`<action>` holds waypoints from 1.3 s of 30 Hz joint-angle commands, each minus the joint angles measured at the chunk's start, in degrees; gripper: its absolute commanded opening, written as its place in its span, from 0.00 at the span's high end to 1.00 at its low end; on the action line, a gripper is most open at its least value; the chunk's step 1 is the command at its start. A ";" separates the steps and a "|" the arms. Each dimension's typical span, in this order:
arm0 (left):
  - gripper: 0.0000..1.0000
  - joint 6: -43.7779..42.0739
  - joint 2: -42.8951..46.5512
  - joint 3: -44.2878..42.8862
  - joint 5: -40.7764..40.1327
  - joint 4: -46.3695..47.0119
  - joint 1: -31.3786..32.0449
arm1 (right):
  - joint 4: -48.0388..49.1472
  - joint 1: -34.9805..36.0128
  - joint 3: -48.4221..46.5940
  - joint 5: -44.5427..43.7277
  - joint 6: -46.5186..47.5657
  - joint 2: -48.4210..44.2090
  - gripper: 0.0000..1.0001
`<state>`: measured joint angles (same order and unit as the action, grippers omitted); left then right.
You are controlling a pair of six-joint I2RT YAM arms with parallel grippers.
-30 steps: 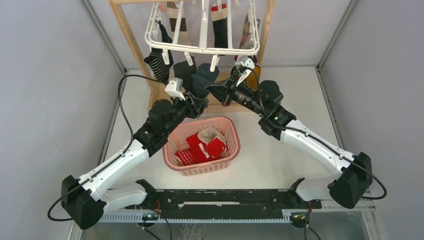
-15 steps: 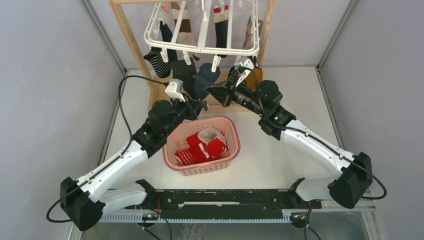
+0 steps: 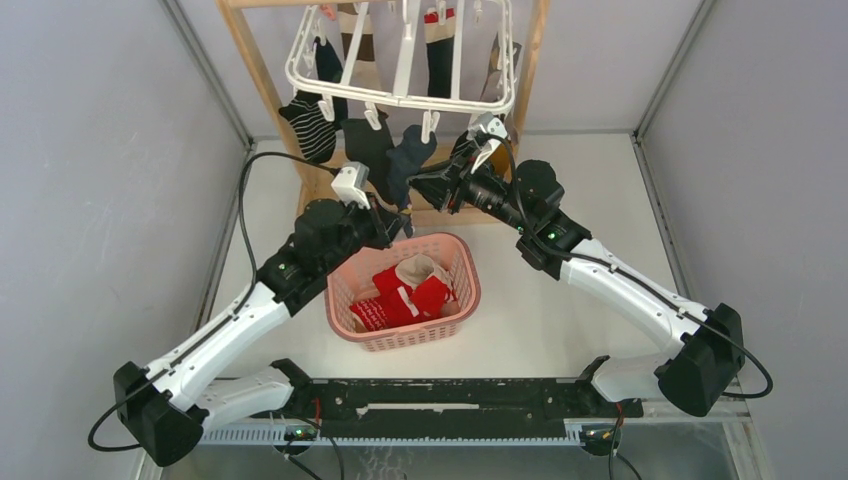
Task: Remove the socks clipped to the hanger
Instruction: Remove the sock from the hanger.
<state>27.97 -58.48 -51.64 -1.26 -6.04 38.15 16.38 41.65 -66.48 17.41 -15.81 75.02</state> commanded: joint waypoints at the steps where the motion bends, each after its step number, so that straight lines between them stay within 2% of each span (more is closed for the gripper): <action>1: 1.00 -0.81 2.45 -5.77 0.82 -1.74 0.10 | 0.78 -0.14 -2.06 -0.64 -0.18 -0.36 0.58; 6: 1.00 -0.72 3.05 -7.50 0.82 -3.82 -0.34 | -0.06 -0.16 -2.01 -1.86 -0.12 -0.90 0.46; 13: 0.99 -0.48 3.61 -9.07 2.89 -5.57 -0.96 | -0.88 -0.45 -1.99 -3.73 0.01 -1.68 0.37; 27: 0.99 0.25 5.36 -9.51 5.32 -7.95 -4.80 | -2.29 -2.83 -2.03 -5.98 -2.01 -3.74 0.26; 39: 1.00 0.55 5.48 -9.55 9.12 -8.54 -6.63 | 3.73 -4.27 -2.08 -12.50 -8.87 -3.22 0.28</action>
<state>28.14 -54.06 -56.82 5.39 -15.35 32.32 14.83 37.87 -66.48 8.40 -20.47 72.99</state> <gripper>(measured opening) 0.009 0.729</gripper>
